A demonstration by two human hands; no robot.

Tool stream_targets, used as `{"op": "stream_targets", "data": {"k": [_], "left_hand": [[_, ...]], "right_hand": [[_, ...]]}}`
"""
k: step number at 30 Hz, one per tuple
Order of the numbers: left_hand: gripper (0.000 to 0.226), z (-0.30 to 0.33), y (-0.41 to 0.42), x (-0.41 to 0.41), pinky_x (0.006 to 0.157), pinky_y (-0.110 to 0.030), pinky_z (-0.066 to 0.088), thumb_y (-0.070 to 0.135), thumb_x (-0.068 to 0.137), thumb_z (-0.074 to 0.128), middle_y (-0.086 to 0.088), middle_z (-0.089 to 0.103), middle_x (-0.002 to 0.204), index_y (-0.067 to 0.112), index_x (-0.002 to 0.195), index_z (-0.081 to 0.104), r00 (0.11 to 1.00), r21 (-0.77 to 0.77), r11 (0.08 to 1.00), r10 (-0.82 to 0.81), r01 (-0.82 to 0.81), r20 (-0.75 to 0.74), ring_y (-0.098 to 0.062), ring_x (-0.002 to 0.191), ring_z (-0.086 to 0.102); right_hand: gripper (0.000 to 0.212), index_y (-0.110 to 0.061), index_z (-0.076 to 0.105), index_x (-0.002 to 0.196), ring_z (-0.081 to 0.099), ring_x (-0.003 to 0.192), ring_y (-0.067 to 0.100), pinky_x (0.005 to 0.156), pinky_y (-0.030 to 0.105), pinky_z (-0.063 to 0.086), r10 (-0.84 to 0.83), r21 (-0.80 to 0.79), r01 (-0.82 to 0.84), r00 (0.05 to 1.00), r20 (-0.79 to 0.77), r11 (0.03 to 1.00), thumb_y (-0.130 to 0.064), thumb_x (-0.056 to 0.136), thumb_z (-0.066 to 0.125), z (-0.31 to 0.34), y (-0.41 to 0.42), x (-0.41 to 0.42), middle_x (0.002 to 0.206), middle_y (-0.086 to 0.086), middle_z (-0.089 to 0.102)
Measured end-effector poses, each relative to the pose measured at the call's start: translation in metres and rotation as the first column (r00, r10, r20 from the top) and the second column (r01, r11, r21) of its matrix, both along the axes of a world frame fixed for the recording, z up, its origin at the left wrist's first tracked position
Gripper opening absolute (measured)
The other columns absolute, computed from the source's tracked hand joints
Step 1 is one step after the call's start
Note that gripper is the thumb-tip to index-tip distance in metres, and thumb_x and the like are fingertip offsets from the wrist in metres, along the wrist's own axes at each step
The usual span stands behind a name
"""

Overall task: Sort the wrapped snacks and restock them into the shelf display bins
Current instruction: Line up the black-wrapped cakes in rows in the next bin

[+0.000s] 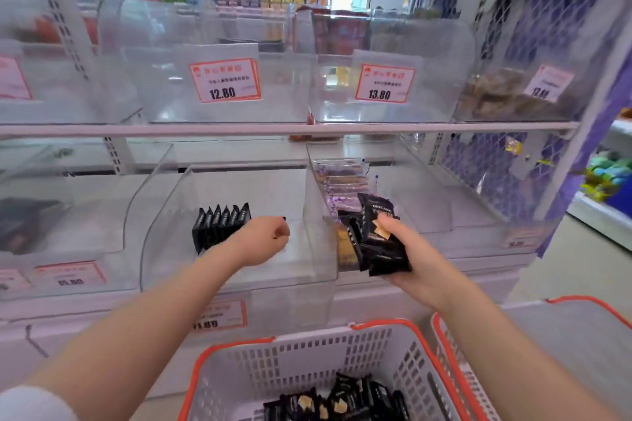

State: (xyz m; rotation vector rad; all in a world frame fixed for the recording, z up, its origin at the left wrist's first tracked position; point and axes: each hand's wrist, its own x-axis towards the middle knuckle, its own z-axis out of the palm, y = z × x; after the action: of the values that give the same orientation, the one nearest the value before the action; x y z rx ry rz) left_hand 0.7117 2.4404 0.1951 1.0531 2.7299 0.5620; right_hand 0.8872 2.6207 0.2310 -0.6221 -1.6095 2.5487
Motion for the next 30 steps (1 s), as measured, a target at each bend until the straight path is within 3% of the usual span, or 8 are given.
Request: {"op": "stream_targets", "data": {"k": [4, 8, 14, 18, 20, 24, 26, 30], "left_hand": [[0.031, -0.016, 0.023, -0.043, 0.097, -0.039, 0.04, 0.02, 0.098, 0.038, -0.005, 0.045, 0.133, 0.014, 0.126, 0.047, 0.916, -0.537, 0.819, -0.353, 0.203, -0.192, -0.025, 0.121, 0.045], [0.036, -0.033, 0.032, -0.065, 0.106, -0.037, 0.03, 0.027, 0.099, 0.033, -0.001, 0.043, 0.139, 0.018, 0.133, 0.043, 0.79, -0.738, 0.633, -0.566, 0.234, -0.235, -0.023, 0.132, 0.033], [0.033, -0.03, 0.02, -0.084, 0.101, -0.035, 0.031, 0.021, 0.095, 0.035, -0.008, 0.051, 0.126, 0.01, 0.12, 0.055, 0.74, -0.774, 0.615, -0.59, 0.153, -0.322, -0.026, 0.122, 0.04], [0.032, -0.02, 0.001, -0.093, 0.092, -0.036, 0.039, 0.017, 0.091, 0.038, -0.009, 0.05, 0.123, 0.009, 0.116, 0.057, 0.802, -0.718, 0.685, -0.492, 0.118, -0.338, -0.027, 0.115, 0.045], [0.032, -0.015, -0.004, -0.093, 0.084, -0.036, 0.044, 0.018, 0.092, 0.039, -0.008, 0.051, 0.121, 0.01, 0.118, 0.054, 0.869, -0.684, 0.726, -0.379, 0.066, -0.318, -0.026, 0.109, 0.051], [0.031, -0.01, -0.007, -0.089, 0.078, -0.037, 0.045, 0.02, 0.092, 0.039, -0.008, 0.05, 0.122, 0.009, 0.117, 0.054, 0.935, -0.617, 0.786, -0.253, 0.049, -0.248, -0.028, 0.107, 0.053], [0.029, -0.007, -0.012, -0.089, 0.08, -0.038, 0.046, 0.019, 0.092, 0.041, -0.008, 0.051, 0.122, 0.008, 0.115, 0.056, 0.948, -0.585, 0.81, -0.215, 0.038, -0.236, -0.028, 0.106, 0.054], [0.032, -0.006, -0.021, -0.09, 0.084, -0.036, 0.048, 0.019, 0.089, 0.05, -0.009, 0.055, 0.122, 0.008, 0.117, 0.058, 0.978, -0.516, 0.856, -0.135, 0.033, -0.16, -0.028, 0.106, 0.055]], "right_hand": [[0.021, -0.016, 0.067, 0.089, 0.069, 0.064, 0.012, 0.051, 0.02, 0.051, 0.017, 0.097, -0.017, 1.0, -0.001, 0.995, -0.032, 0.077, 0.065, 0.006, 0.006, -0.018, 0.076, 0.001, 0.072], [0.021, -0.017, 0.063, 0.093, 0.069, 0.062, 0.013, 0.053, 0.022, 0.052, 0.033, 0.219, -0.03, 0.999, -0.009, 0.975, -0.035, 0.081, 0.064, 0.016, 0.007, -0.037, 0.069, -0.002, 0.071], [0.018, -0.028, 0.062, 0.094, 0.069, 0.087, 0.016, 0.08, 0.041, 0.056, 0.057, 0.626, -0.002, 0.996, -0.068, 0.78, -0.039, 0.08, 0.067, 0.037, -0.014, -0.061, 0.086, -0.008, 0.073], [0.045, -0.024, 0.054, 0.103, 0.061, 0.09, 0.011, 0.071, 0.028, 0.05, 0.058, 0.934, -0.069, 0.997, 0.052, 0.351, -0.055, 0.072, 0.064, 0.045, -0.053, -0.088, 0.099, -0.007, 0.065], [0.047, -0.017, 0.052, 0.1, 0.06, 0.085, 0.019, 0.064, 0.03, 0.048, 0.036, 0.961, -0.207, 0.978, 0.203, 0.183, -0.055, 0.073, 0.061, 0.041, -0.068, -0.109, 0.091, -0.001, 0.061], [0.029, -0.01, 0.053, 0.074, 0.056, 0.073, 0.023, 0.055, 0.025, 0.041, -0.05, 0.889, -0.448, 0.89, 0.454, 0.089, -0.038, 0.081, 0.057, 0.008, -0.082, -0.162, 0.073, 0.003, 0.058], [0.023, -0.009, 0.059, 0.087, 0.059, 0.082, 0.026, 0.065, 0.025, 0.044, -0.123, 0.868, -0.495, 0.86, 0.495, 0.035, -0.031, 0.083, 0.055, -0.016, -0.084, -0.184, 0.091, 0.007, 0.064], [0.047, -0.004, 0.053, 0.119, 0.059, 0.108, 0.028, 0.083, 0.032, 0.05, -0.271, 0.897, -0.433, 0.856, 0.44, 0.091, -0.032, 0.082, 0.061, -0.056, -0.087, -0.205, 0.117, 0.01, 0.061]]}}
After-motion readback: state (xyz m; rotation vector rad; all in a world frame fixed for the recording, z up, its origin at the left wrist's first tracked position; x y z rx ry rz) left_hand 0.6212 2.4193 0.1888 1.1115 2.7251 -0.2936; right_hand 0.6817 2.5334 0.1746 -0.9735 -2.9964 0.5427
